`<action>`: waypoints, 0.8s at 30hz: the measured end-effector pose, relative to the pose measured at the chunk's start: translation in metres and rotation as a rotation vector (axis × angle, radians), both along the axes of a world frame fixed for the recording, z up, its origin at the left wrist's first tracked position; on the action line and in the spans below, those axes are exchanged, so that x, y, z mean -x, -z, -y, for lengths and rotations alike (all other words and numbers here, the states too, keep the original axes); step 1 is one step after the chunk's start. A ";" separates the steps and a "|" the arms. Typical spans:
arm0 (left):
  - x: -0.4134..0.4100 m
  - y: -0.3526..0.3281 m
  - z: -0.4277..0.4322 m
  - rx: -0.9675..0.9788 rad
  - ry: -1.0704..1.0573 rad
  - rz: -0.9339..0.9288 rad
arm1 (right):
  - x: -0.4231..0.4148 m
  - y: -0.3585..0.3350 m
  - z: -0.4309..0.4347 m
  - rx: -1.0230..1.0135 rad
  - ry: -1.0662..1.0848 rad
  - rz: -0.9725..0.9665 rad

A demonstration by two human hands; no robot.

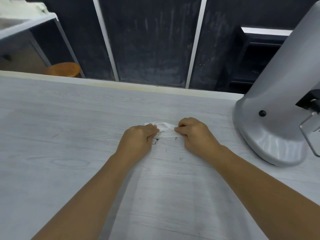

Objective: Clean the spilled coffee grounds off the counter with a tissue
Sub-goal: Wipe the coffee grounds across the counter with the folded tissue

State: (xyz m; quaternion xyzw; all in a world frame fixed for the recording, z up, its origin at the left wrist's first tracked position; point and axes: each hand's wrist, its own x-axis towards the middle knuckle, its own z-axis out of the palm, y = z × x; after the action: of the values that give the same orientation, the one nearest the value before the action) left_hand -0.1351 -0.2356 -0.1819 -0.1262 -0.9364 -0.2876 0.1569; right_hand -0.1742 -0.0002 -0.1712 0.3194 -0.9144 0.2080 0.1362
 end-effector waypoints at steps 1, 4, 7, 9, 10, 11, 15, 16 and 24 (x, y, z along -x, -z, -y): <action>-0.005 -0.001 0.000 0.006 0.001 -0.002 | -0.005 0.000 -0.001 -0.009 -0.009 0.001; -0.022 -0.002 0.000 0.028 0.020 0.002 | -0.022 0.000 -0.004 -0.037 -0.050 0.009; -0.042 -0.004 0.000 0.059 0.034 0.035 | -0.044 -0.002 -0.006 -0.039 -0.073 0.013; -0.058 -0.005 -0.001 0.079 0.048 0.039 | -0.062 -0.004 -0.008 -0.036 -0.072 0.020; -0.067 -0.005 -0.001 0.086 0.055 0.036 | -0.072 -0.004 -0.009 -0.032 -0.071 0.023; -0.077 -0.005 -0.001 0.094 0.063 0.033 | -0.082 -0.005 -0.009 -0.026 -0.070 0.026; -0.117 -0.003 -0.003 0.139 0.095 0.013 | -0.128 -0.007 -0.013 -0.018 -0.074 0.044; -0.128 -0.003 -0.003 0.134 0.100 0.013 | -0.141 -0.009 -0.014 -0.024 -0.076 0.048; -0.215 -0.004 -0.012 0.125 0.199 -0.009 | -0.247 -0.021 -0.025 -0.049 -0.057 0.097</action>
State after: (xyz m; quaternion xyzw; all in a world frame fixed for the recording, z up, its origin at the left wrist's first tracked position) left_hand 0.0802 -0.2237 -0.1775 -0.2295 -0.9346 -0.2421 0.1238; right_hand 0.0729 0.0248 -0.1507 0.3381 -0.9153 0.2044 0.0780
